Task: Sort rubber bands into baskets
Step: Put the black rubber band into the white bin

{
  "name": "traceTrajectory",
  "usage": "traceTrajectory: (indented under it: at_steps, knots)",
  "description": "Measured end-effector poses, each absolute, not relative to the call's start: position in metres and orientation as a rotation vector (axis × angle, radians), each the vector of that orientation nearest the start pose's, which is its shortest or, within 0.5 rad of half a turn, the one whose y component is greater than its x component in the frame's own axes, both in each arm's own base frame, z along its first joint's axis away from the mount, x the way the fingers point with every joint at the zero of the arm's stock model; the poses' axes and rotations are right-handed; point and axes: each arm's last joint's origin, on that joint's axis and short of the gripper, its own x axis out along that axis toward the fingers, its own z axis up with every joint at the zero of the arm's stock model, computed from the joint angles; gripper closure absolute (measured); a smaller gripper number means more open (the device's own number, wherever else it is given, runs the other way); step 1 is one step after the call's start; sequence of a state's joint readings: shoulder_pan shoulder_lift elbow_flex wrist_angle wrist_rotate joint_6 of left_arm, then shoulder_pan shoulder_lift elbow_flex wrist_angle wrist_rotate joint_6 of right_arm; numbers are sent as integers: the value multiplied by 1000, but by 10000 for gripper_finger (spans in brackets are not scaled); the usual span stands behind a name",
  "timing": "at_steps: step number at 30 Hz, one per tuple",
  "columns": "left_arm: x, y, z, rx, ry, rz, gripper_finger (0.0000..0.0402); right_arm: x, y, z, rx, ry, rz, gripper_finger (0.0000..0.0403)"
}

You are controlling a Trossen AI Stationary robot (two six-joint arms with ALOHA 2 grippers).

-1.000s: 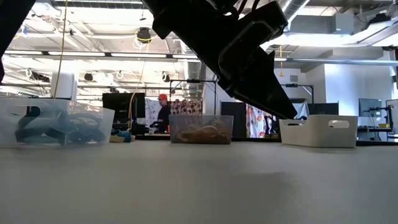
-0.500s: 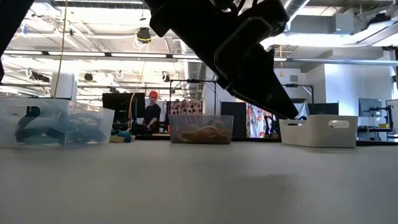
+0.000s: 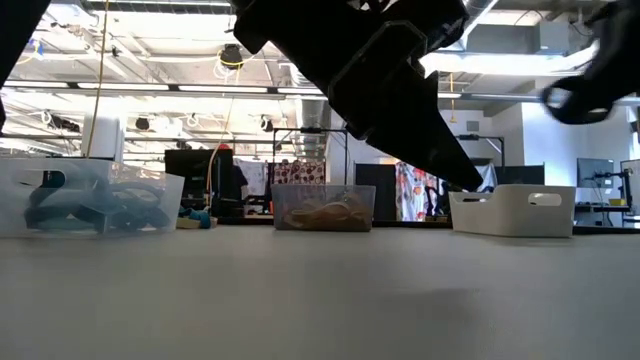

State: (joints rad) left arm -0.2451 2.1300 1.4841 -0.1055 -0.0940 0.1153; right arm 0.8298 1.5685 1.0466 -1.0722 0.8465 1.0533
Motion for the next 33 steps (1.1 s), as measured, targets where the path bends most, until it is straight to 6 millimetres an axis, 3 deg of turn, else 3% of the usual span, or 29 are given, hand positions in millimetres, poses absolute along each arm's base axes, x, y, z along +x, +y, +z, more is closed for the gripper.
traceTrajectory:
  at_steps: [10,22,33]
  knots:
    - [448,-109,161,309,743,-215,232,209,120,234,-132,863,-722,378]
    - [445,-103,156,393,803,-243,232,212,40,267,-62,859,-935,378]
    - [429,-80,116,333,775,-204,232,200,-40,281,-6,984,-1131,378]
